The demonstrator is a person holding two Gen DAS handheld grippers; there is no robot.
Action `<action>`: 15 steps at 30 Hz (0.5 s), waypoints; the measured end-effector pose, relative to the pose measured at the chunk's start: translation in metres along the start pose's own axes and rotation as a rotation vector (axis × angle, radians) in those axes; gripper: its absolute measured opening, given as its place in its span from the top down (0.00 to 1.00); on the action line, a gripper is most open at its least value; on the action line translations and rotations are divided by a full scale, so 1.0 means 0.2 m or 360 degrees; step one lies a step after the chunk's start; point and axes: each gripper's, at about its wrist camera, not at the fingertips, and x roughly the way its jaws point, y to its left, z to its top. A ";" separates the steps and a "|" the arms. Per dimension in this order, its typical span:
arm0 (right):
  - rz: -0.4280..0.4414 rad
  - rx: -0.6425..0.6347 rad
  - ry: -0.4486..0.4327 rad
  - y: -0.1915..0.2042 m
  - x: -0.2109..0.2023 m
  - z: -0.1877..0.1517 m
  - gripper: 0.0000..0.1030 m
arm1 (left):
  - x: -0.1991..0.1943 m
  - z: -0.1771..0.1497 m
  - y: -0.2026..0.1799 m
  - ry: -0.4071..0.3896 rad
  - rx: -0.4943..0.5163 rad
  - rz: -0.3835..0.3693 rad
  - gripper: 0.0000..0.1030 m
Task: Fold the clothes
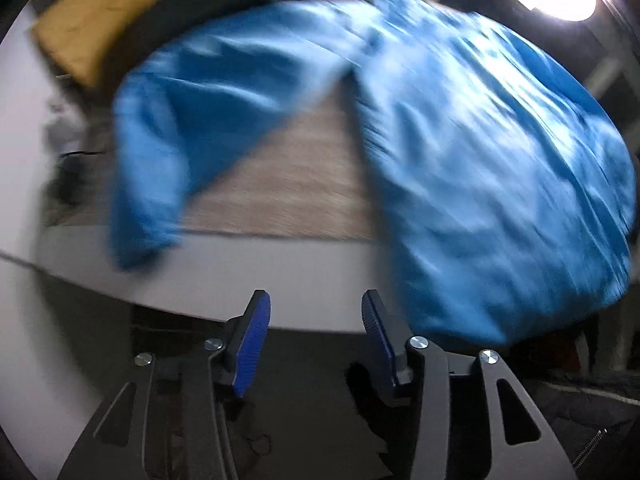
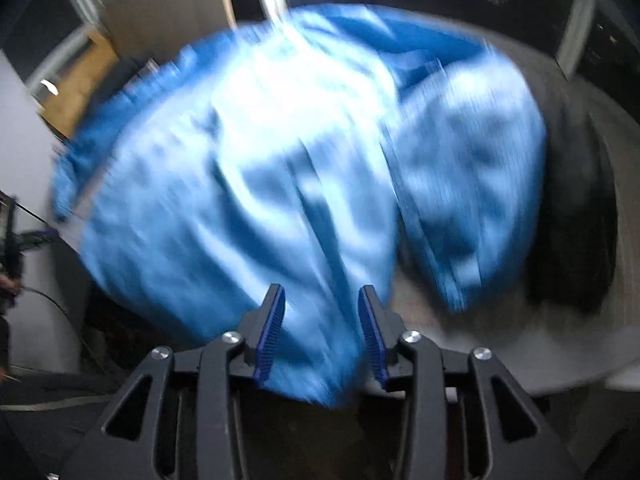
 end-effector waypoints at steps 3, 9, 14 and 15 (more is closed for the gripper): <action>0.0086 -0.0066 -0.0101 0.08 -0.09 0.20 0.51 | -0.07 0.04 0.22 -0.0060 -0.0094 0.0155 0.42; 0.0178 -0.0205 -0.0209 0.37 -0.12 0.59 0.48 | 0.07 0.19 0.43 -0.0078 -0.0166 0.0211 0.34; 0.0252 -0.0273 -0.0259 0.76 0.02 0.88 0.42 | 0.39 0.34 0.43 0.0028 -0.0020 0.0177 0.34; 0.0256 -0.0272 -0.0260 0.83 0.07 0.92 0.41 | 0.44 0.36 0.44 0.0052 0.0011 0.0166 0.41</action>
